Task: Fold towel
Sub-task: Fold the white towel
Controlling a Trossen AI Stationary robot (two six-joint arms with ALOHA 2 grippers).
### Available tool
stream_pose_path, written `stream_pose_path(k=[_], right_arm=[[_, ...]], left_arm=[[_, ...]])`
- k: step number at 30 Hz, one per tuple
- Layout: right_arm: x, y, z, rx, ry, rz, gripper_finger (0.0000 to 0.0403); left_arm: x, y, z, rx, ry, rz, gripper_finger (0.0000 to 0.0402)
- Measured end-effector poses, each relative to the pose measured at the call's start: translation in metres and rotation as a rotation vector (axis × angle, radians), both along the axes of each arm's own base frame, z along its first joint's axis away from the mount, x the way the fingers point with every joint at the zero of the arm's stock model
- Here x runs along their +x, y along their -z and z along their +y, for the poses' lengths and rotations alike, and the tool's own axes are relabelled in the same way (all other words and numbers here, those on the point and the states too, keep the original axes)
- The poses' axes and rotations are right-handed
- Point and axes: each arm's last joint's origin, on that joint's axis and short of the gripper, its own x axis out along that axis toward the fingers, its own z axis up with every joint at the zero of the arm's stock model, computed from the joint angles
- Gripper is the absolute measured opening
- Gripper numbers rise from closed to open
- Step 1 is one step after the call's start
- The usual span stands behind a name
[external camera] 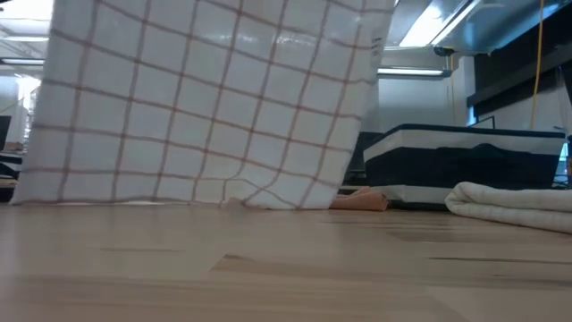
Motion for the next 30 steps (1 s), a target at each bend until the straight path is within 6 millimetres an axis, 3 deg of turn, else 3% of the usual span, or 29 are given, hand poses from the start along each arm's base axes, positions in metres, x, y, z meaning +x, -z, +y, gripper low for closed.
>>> stream_pose_path(k=[9, 14, 21, 26, 30], right_arm=[[-0.011, 0.003, 0.070, 0.054, -0.095, 0.003, 0.0009], [-0.022, -0.008, 0.087, 0.065, -0.125, -0.033, 0.0009], [-0.031, -0.043, 0.084, 0.084, -0.142, -0.089, 0.0009], [-0.039, -0.065, 0.065, 0.091, -0.130, -0.119, 0.0009], [-0.039, -0.071, 0.044, 0.121, -0.053, -0.118, 0.0009]], left_arm=[[-0.005, 0.011, -0.058, -0.004, 0.192, -0.069, 0.0005], [-0.014, 0.006, -0.069, 0.039, 0.290, -0.201, 0.0005], [-0.024, -0.018, -0.056, 0.083, 0.268, -0.282, 0.0005], [-0.025, -0.029, -0.045, 0.124, 0.207, -0.289, 0.0005], [-0.022, -0.029, -0.041, 0.139, 0.137, -0.219, 0.0005]])
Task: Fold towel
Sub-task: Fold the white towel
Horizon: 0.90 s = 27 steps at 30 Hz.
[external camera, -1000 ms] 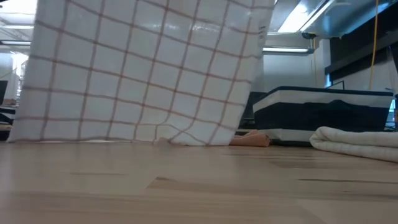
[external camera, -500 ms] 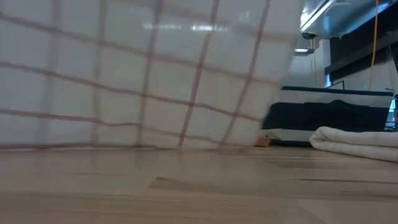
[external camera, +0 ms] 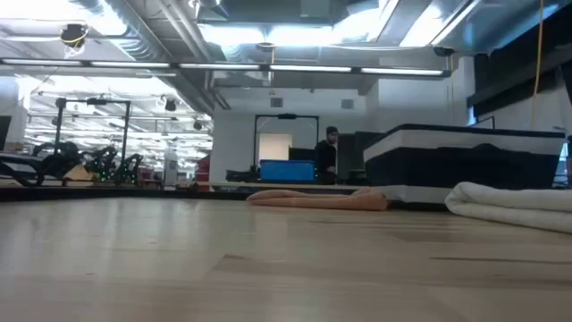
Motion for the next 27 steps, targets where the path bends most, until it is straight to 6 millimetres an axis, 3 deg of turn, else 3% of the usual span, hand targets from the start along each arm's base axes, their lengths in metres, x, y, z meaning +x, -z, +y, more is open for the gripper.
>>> stream_pose_path(k=[7, 16, 27], right_arm=[[0.015, 0.008, -0.020, 0.011, 0.175, 0.122, 0.0009], [0.051, 0.050, -0.033, -0.055, 0.339, 0.299, 0.0009], [0.065, 0.089, -0.065, -0.019, 0.336, 0.443, 0.0010]], left_arm=[[0.012, 0.013, 0.004, -0.016, -0.196, 0.269, 0.0005], [0.018, 0.029, 0.017, -0.015, -0.280, 0.342, 0.0005], [0.017, 0.045, 0.043, -0.027, -0.341, 0.355, 0.0005]])
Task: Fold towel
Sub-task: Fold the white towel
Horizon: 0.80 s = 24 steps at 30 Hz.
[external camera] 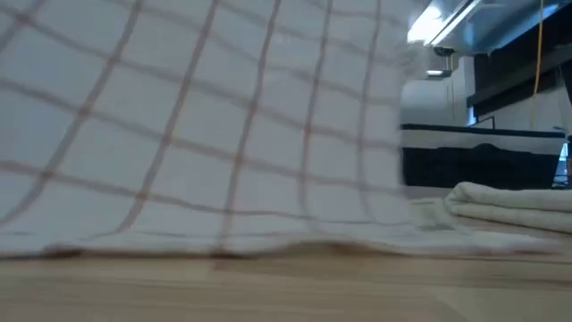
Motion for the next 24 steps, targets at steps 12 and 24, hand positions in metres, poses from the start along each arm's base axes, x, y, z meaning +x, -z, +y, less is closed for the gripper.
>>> stream_pose_path(k=[12, 24], right_arm=[[0.031, 0.048, -0.017, 0.087, 0.032, 0.170, 0.0010], [0.086, 0.119, -0.054, 0.183, 0.061, 0.302, 0.0010]], left_arm=[[-0.018, 0.043, 0.037, -0.143, -0.032, 0.022, 0.0005], [-0.042, 0.088, 0.080, -0.328, -0.089, 0.047, 0.0005]])
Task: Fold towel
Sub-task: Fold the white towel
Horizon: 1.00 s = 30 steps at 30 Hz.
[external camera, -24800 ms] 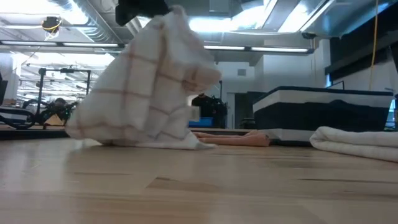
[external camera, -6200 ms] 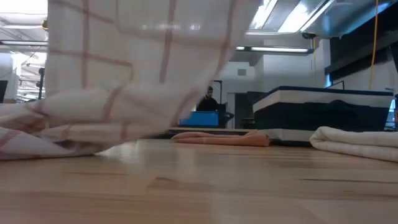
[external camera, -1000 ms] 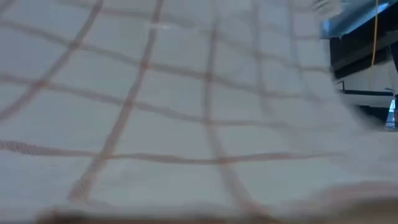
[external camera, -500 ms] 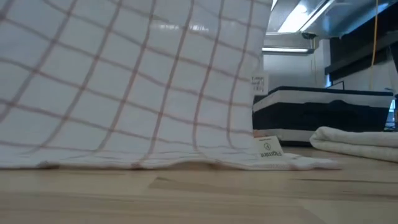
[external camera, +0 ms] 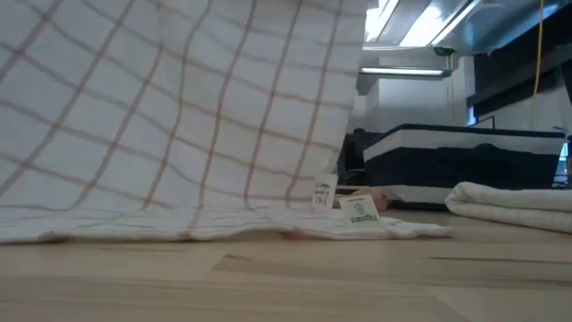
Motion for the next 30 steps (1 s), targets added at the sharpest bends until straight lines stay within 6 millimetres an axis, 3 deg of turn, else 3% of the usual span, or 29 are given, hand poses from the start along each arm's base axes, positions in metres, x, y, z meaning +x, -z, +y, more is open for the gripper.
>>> stream_pose_path(k=[5, 14, 24, 30], right_arm=[[0.009, 0.017, -0.023, 0.037, -0.027, -0.083, 0.0010], [-0.004, 0.061, -0.070, 0.074, -0.058, -0.275, 0.0010], [0.019, 0.126, -0.116, -0.010, -0.289, -0.550, 0.0010], [0.032, 0.141, -0.144, -0.078, -0.257, -0.556, 0.0010]], left_arm=[[-0.005, 0.019, 0.009, -0.084, -0.013, -0.022, 0.0005], [-0.012, 0.042, 0.020, -0.079, -0.014, -0.020, 0.0005], [-0.019, 0.061, 0.038, -0.026, -0.077, 0.011, 0.0005], [-0.030, 0.065, 0.054, -0.036, -0.121, 0.004, 0.0005]])
